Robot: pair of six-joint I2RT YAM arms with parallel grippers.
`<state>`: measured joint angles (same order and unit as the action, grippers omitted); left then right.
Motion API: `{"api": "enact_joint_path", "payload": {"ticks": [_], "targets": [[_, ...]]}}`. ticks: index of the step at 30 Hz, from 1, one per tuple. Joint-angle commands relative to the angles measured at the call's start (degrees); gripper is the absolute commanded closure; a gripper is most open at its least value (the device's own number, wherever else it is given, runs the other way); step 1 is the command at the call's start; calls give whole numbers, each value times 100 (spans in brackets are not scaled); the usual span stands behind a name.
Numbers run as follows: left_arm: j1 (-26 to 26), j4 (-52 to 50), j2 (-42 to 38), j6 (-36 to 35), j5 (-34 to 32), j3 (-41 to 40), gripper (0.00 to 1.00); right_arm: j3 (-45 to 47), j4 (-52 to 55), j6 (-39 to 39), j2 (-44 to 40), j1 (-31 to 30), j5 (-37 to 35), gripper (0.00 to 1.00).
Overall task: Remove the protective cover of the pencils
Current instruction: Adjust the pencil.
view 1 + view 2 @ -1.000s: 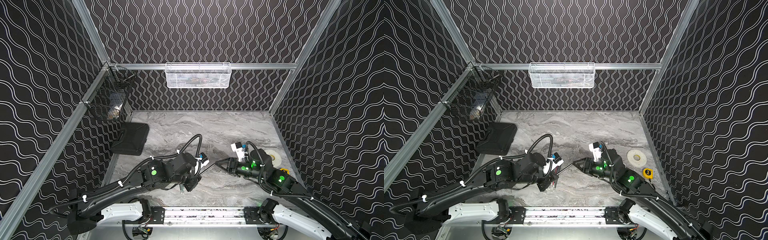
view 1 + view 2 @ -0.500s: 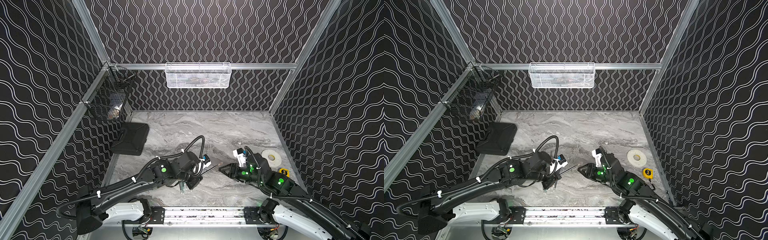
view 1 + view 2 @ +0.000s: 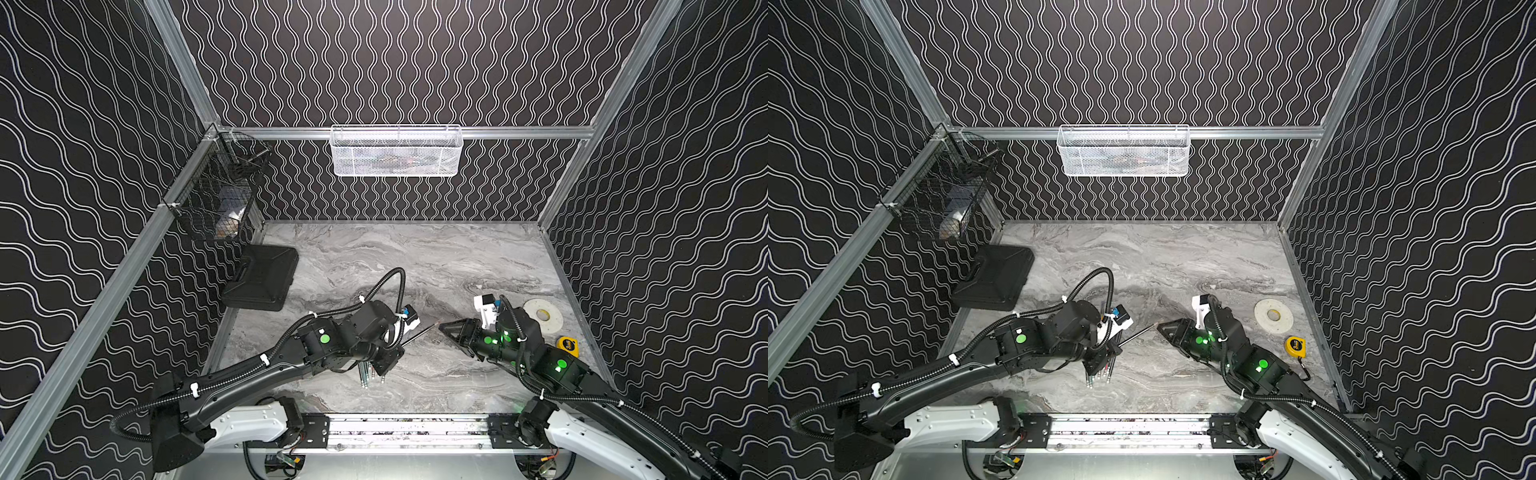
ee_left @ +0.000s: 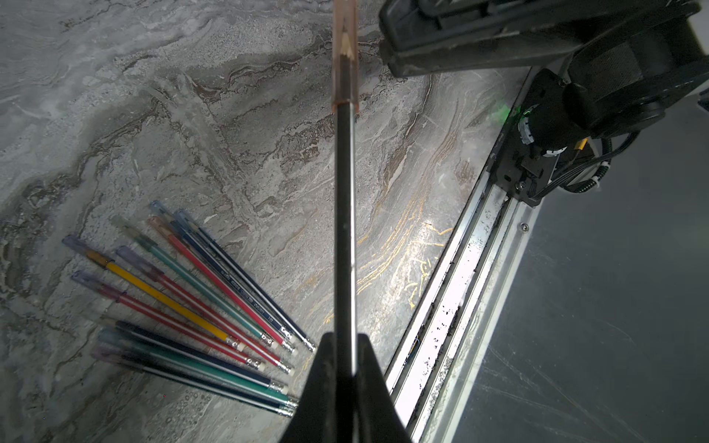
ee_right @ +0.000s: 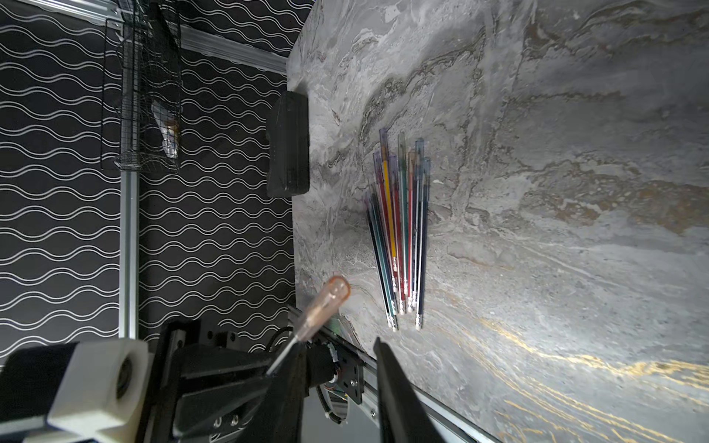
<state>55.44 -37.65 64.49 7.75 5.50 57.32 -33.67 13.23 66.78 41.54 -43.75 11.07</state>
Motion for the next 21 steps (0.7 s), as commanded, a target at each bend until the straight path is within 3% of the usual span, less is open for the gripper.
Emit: {"api": "enact_joint_path", "payload": {"ticks": [1,12,21], "targets": [[-18,135,2,-73,20,19,100,60,-699,293,92,4,174,71],[-27,181,-130,-72,158,-17,100,-46,-1125,285,634,14,253,74],[-29,150,-33,-98,237,16,100,-414,-962,79,921,23,308,92]]}}
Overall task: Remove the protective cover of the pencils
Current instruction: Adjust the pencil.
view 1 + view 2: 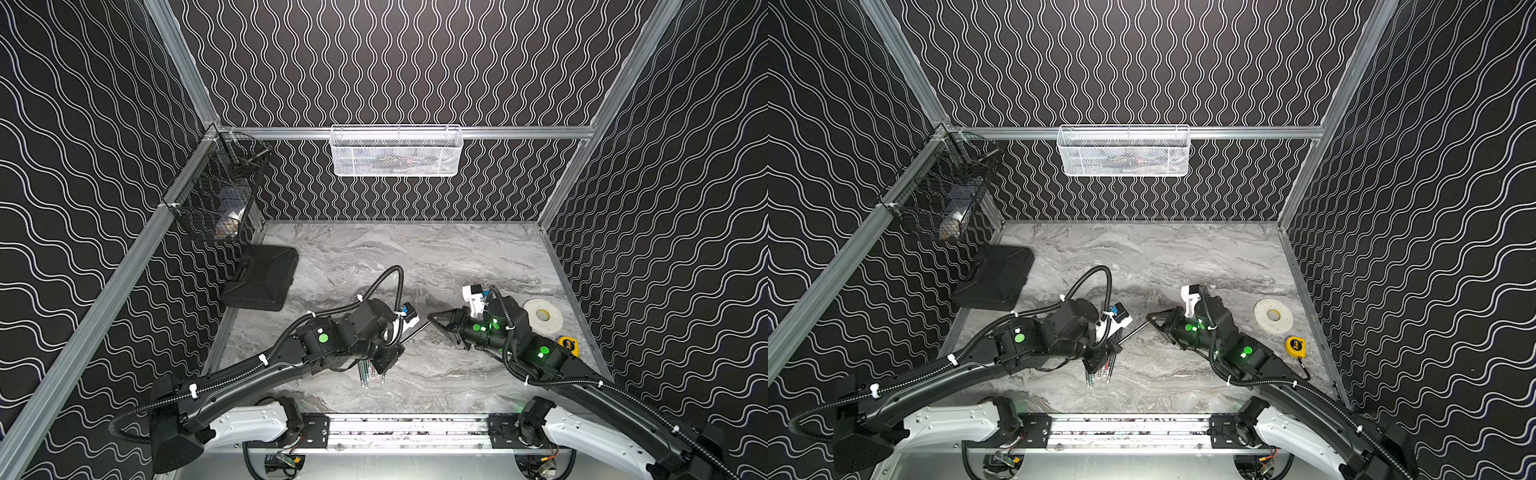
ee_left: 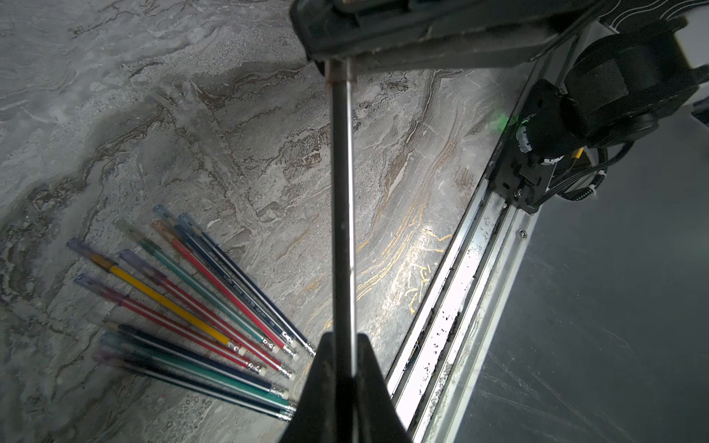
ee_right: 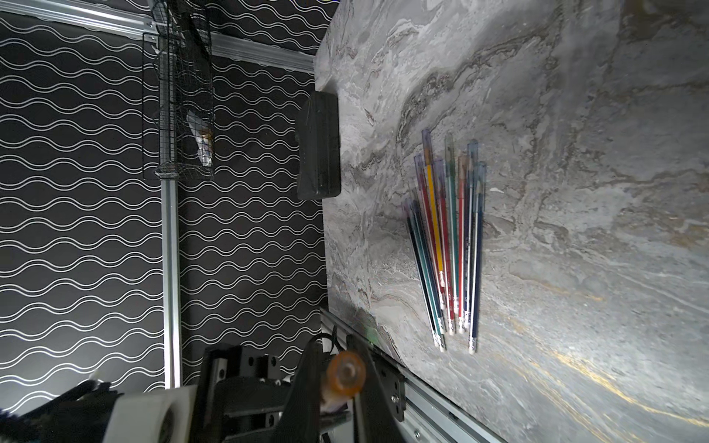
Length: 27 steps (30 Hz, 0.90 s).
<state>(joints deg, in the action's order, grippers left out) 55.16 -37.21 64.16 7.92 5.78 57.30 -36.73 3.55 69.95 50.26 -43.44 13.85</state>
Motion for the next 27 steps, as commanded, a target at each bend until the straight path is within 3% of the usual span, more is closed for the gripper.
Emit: {"api": "enact_joint_path", "payload": {"ticks": [1,4,5,6,9,12,14,17,19,21,27], "targets": [[3,102,0,-111,206,18,100,-151,69,-282,70,-16,39,93],[4,61,17,-91,112,59,98,-220,151,-327,107,-11,100,94],[4,56,26,-85,71,69,82,-197,103,-303,107,-12,124,95],[3,53,19,-80,55,66,75,-167,40,-267,107,-11,148,95],[-3,64,-9,-76,74,60,74,-124,-64,-243,114,-14,180,96],[-5,57,-9,-72,54,62,62,-190,30,-331,148,-9,167,96],[-9,48,16,-72,63,69,62,-199,-5,-325,176,-15,219,96],[-31,33,57,-72,76,73,68,-172,-153,-281,219,-20,288,96],[-40,37,87,-80,119,87,86,-194,-166,-298,247,-11,315,96],[-49,37,108,-72,164,97,97,-212,-153,-315,265,-11,316,96],[-75,41,123,-80,252,97,100,-228,-219,-315,265,-9,338,98]]}}
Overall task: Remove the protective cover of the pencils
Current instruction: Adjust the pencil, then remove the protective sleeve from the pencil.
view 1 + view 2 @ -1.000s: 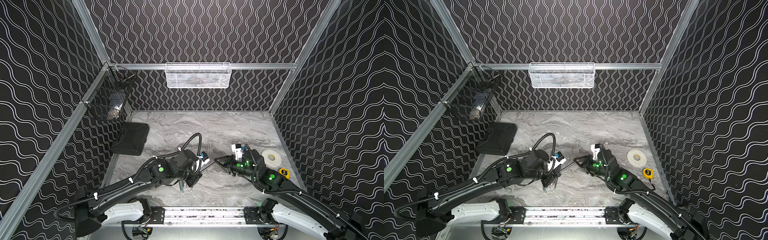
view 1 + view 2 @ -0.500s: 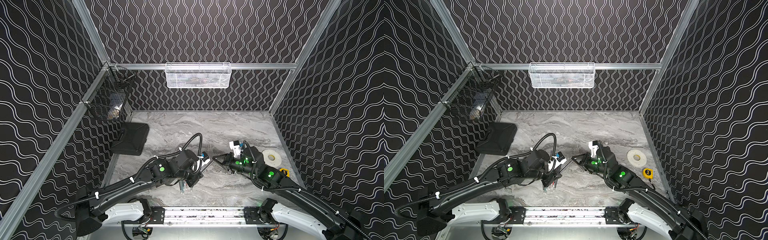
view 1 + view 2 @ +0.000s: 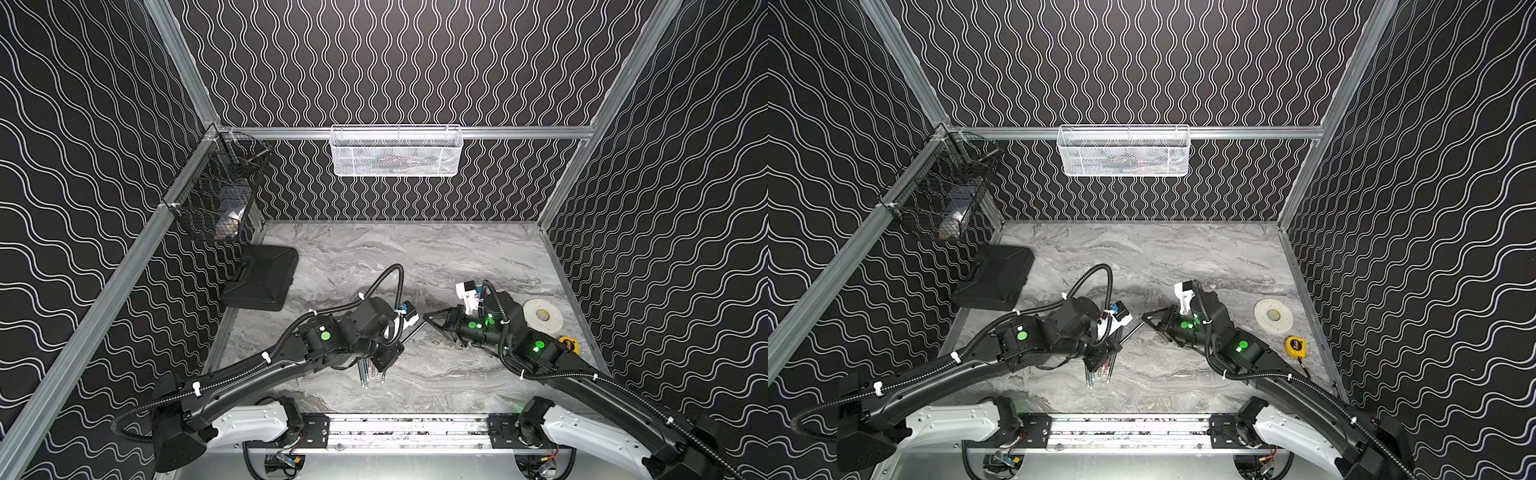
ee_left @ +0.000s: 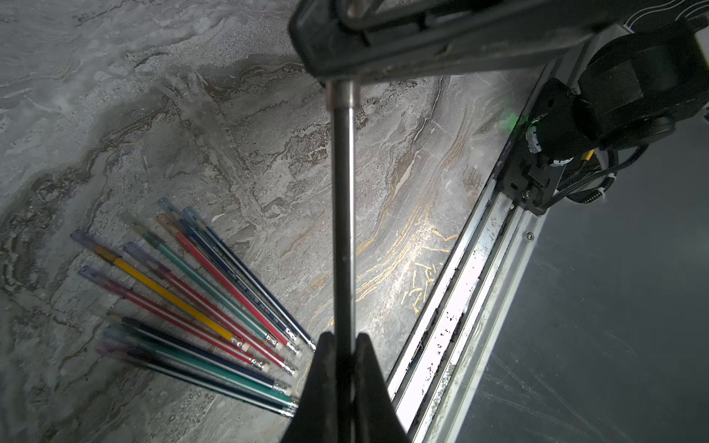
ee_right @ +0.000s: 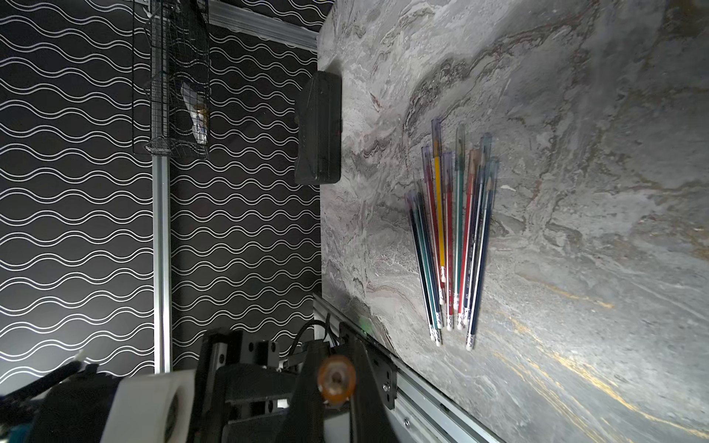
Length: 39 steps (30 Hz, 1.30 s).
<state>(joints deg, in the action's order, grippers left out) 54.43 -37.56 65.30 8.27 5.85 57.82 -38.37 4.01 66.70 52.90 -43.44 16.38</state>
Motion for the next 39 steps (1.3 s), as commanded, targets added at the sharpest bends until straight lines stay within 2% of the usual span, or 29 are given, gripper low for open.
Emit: {"api": "enact_joint_path", "payload": {"ticks": [1,5,8,12,17,22,30,34,39], "targets": [[-12,79,9,-124,257,45,100,-76,-243,2,1,-12,80,94],[-21,92,-6,-124,250,36,100,-84,-130,-69,-9,-11,38,60],[-25,96,-26,-124,233,27,100,-26,-94,-61,-75,-7,-62,57],[-29,102,-43,-124,224,19,100,-17,-45,-68,-131,-7,-108,59],[-29,92,-35,-115,203,27,100,-59,139,-87,-180,-7,-234,69],[-31,87,-43,-114,189,27,100,-108,252,-186,-185,-11,-361,72],[-29,99,-61,-111,220,8,100,-150,454,-269,-182,-7,-549,88],[-29,116,-78,-100,199,-3,100,-189,609,-356,-219,-7,-699,92],[-29,135,-70,-66,217,-17,100,-330,1010,-523,-332,-7,-1018,93]]}}
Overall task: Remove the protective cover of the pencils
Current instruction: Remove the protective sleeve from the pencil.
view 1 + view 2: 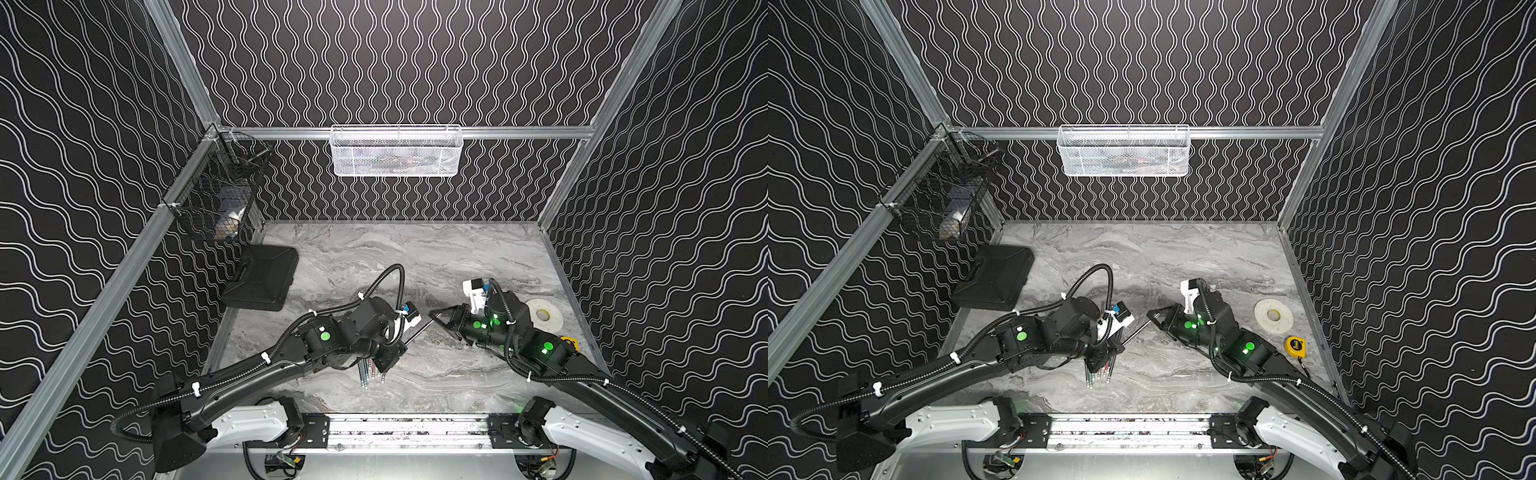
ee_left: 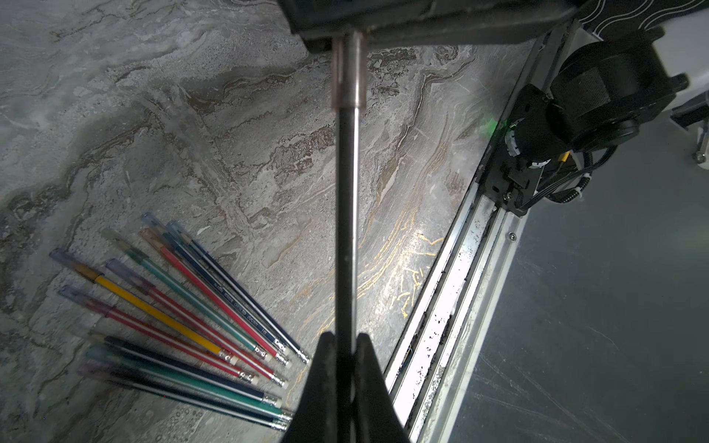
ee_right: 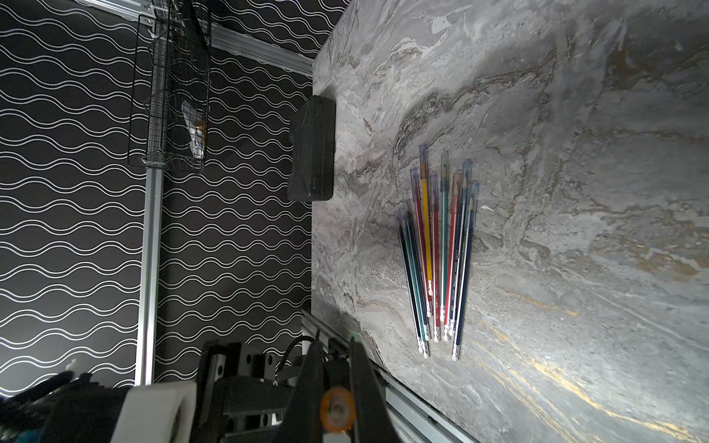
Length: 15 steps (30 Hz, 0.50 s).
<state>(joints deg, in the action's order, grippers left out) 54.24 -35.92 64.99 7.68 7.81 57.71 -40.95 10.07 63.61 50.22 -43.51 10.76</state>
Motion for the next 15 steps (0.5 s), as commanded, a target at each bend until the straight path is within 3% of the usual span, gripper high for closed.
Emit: {"api": "enact_joint_path", "payload": {"ticks": [1,15], "targets": [[-10,-25,-47,-5,14,-10,100,-80,470,-231,-110,0,-533,93],[-10,-3,-39,-78,284,-6,100,-491,1120,-626,-229,698,-400,93]]}}
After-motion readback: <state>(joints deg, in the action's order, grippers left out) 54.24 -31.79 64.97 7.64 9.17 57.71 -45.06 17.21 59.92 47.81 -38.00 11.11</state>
